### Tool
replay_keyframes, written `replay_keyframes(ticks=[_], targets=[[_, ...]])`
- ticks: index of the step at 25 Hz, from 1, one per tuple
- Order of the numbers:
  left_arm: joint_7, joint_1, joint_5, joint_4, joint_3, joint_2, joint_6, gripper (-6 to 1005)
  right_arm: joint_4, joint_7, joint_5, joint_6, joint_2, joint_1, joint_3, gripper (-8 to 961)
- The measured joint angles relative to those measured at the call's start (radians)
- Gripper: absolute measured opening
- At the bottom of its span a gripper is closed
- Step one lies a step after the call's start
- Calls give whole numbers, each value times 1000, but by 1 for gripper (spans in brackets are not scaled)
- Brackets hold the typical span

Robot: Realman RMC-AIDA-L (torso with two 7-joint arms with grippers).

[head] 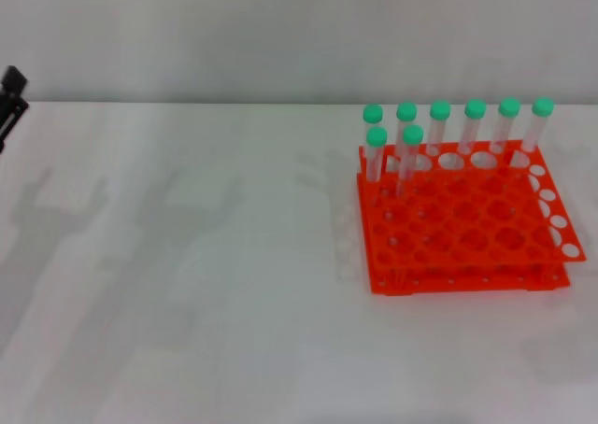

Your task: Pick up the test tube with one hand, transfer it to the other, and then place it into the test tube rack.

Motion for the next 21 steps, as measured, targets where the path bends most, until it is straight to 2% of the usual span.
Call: replay_keyframes(ticks=[9, 14, 21], targets=[[31, -27, -41, -43, 0, -1, 0, 881, 92, -111, 54, -19, 3, 8, 30, 885], [32, -34, -43, -48, 3, -1, 1, 881, 153, -190, 118, -97, 5, 17, 33, 885], [32, -41, -43, -60, 3, -1, 0, 881, 174, -205, 138, -99, 6, 24, 33, 885]])
